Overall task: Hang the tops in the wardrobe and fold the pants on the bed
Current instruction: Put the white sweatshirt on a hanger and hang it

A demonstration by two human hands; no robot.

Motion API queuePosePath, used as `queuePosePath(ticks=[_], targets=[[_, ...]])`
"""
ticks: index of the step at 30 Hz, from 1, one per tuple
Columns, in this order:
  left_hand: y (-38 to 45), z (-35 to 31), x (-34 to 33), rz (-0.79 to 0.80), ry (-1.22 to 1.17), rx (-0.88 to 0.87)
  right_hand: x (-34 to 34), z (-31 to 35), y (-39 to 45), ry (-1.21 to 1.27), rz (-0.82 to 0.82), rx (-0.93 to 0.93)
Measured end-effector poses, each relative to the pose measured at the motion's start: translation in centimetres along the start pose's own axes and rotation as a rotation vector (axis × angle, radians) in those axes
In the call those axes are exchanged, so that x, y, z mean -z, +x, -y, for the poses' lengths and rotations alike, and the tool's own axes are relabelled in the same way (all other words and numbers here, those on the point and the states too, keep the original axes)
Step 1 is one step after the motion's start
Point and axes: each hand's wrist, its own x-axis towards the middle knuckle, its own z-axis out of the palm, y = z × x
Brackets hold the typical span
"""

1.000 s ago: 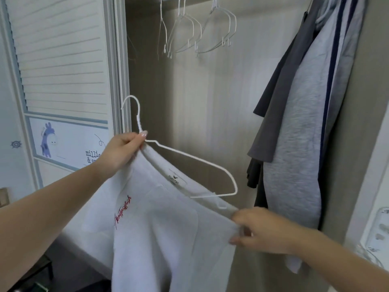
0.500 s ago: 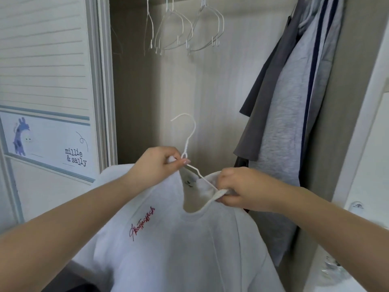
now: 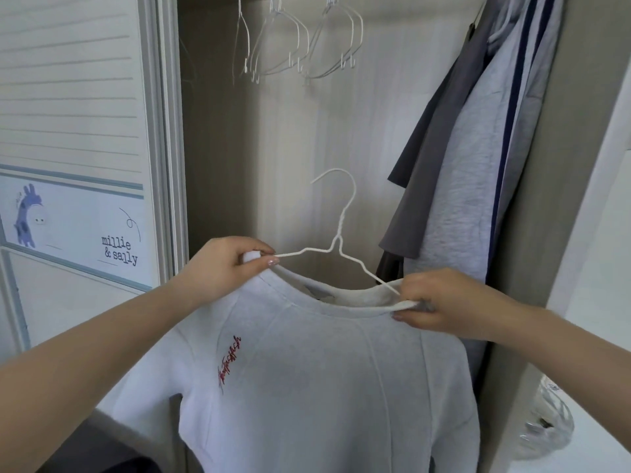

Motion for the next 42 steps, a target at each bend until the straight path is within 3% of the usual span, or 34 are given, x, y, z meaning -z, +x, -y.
queuePosePath(ticks=[7,13,21,25,28,31,36,42], targets=[[0.4,0.8,0.0,-0.129,0.118,0.186,-0.1,-0.9,-0.4,0.144,0.012,-0.043],[2.1,1.6,0.1,-0.130,0.098,0.329,0.1,0.3,0.3,0.745,-0.091,-0.245],[5.3,1.8,-1.4,-0.133,0.035,0.395,1.5,1.5,1.0,0.910,-0.169,-0.322],[7.3,0.7,-2.9,-0.154,-0.156,0.372,1.8,1.3,2.0,0.966,-0.299,-0.406],[9.7,-0.3,-4.0,-0.208,-0.538,0.412,1.6,1.0,3.8,1.051,-0.352,-0.460],[13.1,-1.7,-5.0,-0.128,-0.832,0.437,2.0,-0.1,6.8,1.137,-0.426,-0.524],[18.9,-3.3,-7.2,0.063,-0.942,0.274,5.1,-2.1,12.8,1.254,-0.644,-0.591],[24.7,-4.3,-9.1,0.177,-1.069,0.090,9.2,-5.6,18.3,1.230,-0.873,-0.588]])
